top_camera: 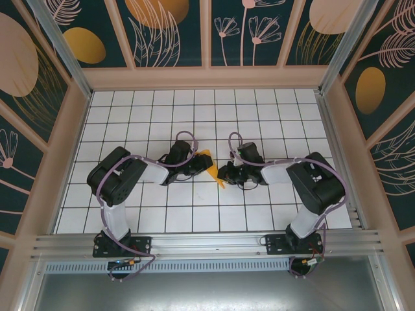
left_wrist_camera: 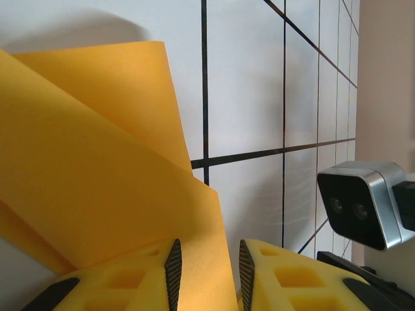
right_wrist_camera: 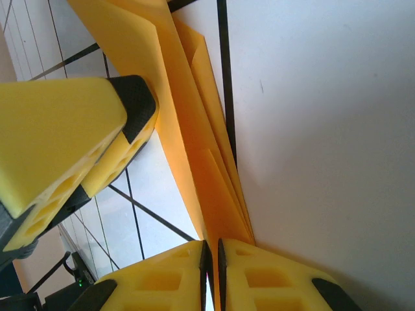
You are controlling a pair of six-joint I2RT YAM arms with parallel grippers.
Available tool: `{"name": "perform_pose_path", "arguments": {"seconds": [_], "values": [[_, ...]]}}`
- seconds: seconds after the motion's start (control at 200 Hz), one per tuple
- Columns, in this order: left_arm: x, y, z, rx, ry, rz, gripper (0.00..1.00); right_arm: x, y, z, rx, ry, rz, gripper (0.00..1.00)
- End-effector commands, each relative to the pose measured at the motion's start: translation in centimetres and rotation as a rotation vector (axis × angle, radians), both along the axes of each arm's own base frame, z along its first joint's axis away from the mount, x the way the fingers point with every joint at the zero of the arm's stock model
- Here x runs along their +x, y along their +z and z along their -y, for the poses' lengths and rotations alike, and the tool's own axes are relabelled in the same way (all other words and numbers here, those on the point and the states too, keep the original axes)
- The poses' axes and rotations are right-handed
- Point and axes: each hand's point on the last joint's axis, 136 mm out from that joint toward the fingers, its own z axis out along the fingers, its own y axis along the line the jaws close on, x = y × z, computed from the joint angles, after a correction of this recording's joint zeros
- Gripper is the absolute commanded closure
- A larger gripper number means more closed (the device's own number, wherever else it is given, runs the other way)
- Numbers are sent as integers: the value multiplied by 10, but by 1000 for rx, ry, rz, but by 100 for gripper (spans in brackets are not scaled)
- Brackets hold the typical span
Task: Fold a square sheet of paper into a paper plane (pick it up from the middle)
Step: Fold the wing for the fifth time at the center of the table.
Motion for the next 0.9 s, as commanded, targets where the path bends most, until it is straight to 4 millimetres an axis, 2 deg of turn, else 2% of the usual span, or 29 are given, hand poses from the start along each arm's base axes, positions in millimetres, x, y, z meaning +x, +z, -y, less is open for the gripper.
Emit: {"name": "perform_pose_path", "arguments": {"seconds": [0.0, 0.18, 0.345, 0.46, 0.545, 0.726, 0.891], "values": [[-17, -55, -20, 156, 9, -109, 67, -6, 3, 4, -30, 10, 0, 84], [-17, -56, -20, 154, 8, -114, 67, -14, -12, 8, -56, 19, -39, 94], [-18, -56, -19, 153, 6, -114, 67, -28, -35, 15, -95, 27, -98, 96], [-17, -55, -19, 152, 6, -112, 68, -31, -44, 21, -122, 10, -115, 95], [-18, -56, -19, 155, 5, -114, 68, -29, -40, 20, -115, 6, -108, 93], [-17, -55, -19, 154, 4, -113, 68, -18, -15, 17, -103, 17, -24, 84], [-17, -55, -18, 153, 0, -113, 68, -20, -12, 18, -123, 43, -5, 82]]}}
